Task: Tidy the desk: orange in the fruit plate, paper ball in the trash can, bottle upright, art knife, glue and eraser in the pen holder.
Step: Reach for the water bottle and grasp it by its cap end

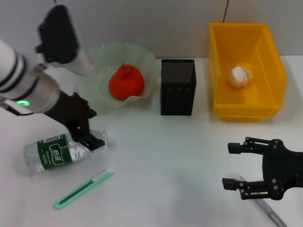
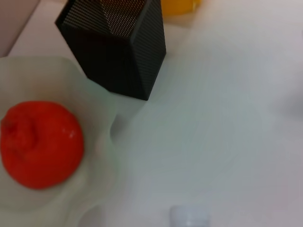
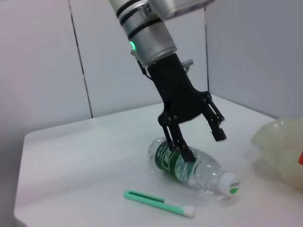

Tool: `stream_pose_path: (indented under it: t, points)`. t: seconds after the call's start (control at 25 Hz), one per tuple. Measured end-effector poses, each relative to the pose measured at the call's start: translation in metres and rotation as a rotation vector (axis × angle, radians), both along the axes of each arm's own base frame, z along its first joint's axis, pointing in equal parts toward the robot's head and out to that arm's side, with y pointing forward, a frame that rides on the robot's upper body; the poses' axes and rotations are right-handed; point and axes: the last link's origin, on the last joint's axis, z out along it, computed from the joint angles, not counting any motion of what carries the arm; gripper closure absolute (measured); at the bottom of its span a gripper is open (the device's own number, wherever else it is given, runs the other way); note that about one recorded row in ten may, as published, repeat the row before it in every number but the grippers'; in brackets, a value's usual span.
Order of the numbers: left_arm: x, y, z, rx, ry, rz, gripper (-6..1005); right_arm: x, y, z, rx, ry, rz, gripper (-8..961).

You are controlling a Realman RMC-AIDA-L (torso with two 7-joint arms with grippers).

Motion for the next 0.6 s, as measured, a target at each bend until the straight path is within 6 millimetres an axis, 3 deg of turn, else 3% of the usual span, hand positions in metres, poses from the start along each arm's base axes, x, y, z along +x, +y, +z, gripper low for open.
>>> stream_pose_path:
  t: [0.28, 0.6]
  points:
    - [0.013, 0.005, -0.034, -0.046, 0.095, -0.009, 182, 0.016, -0.006, 0.001, 0.039, 0.038, -0.033, 113]
    - [0.011, 0.008, -0.062, -0.014, 0.146, -0.037, 183, 0.022, -0.01, 0.0, 0.043, 0.056, -0.05, 113]
